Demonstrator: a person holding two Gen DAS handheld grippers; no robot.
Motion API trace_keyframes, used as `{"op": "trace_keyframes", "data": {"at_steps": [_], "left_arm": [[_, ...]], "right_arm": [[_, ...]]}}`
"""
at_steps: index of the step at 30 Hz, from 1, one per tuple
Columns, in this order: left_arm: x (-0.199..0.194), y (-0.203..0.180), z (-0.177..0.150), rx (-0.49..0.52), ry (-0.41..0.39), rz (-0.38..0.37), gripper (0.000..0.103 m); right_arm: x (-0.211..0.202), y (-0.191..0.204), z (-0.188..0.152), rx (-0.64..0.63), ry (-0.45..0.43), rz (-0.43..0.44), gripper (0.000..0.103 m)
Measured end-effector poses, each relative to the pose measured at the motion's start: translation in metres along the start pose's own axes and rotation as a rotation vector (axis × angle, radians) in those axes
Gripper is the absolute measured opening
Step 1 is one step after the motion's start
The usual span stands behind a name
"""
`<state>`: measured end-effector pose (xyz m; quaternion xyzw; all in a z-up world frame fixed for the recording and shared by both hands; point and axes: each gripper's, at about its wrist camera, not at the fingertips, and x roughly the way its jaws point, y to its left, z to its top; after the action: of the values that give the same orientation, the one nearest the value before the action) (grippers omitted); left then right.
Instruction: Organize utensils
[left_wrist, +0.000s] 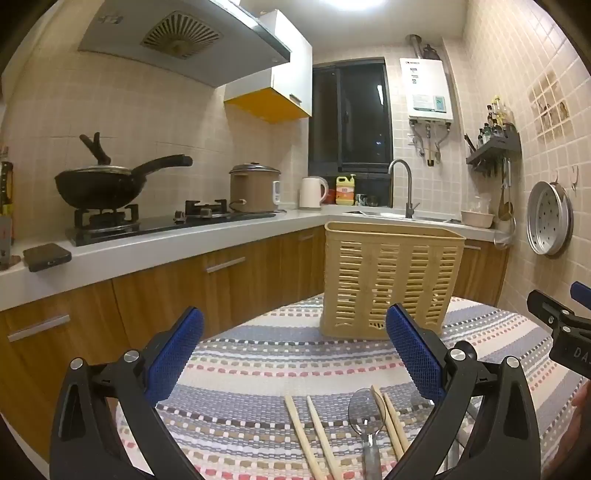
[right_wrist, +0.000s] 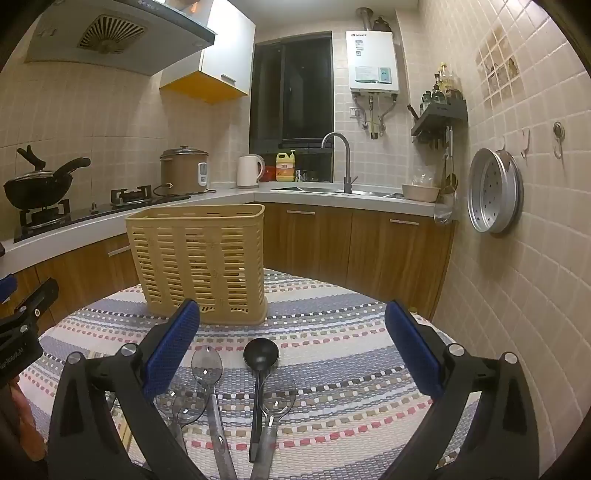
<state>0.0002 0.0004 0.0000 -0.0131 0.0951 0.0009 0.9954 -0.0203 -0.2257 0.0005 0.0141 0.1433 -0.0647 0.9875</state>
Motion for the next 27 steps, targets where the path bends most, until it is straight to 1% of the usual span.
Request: {"op": "trace_keyframes", "data": {"at_steps": [2, 3, 9, 10, 13, 27], "left_arm": [[0.0006, 0.0011, 0.0001, 0.006, 0.002, 0.005, 0.096], [0.0026, -0.002, -0.0018, 0.018, 0.018, 0.009, 0.096], [0.0094, -0.0002, -0.0016, 0.014, 0.013, 0.015, 0.096], [0.0031, -0.0034, -0.0026, 0.02, 0.007, 0.009, 0.096], [0.0035, -0.0049, -0.0035, 0.025, 0.01, 0.005, 0.096], [0.0067, -0.0014, -0.0038, 0.011, 0.031, 0.003, 0.096]], "right_arm": [[-0.0003, -0.0001, 0.0001, 0.0, -0.002, -0.001, 0.095], [-0.0004, -0.0002, 0.0002, -0.001, -0.002, -0.001, 0.095], [-0.0012, -0.0003, 0.0007, -0.003, -0.001, 0.0, 0.095], [-0.0011, -0.0002, 0.0009, -0.003, 0.001, 0.0, 0.095], [0.0007, -0.0015, 0.0003, -0.003, 0.002, 0.002, 0.095], [-0.0001, 0.0004, 0.0002, 0.002, 0.008, 0.009, 0.095]]}}
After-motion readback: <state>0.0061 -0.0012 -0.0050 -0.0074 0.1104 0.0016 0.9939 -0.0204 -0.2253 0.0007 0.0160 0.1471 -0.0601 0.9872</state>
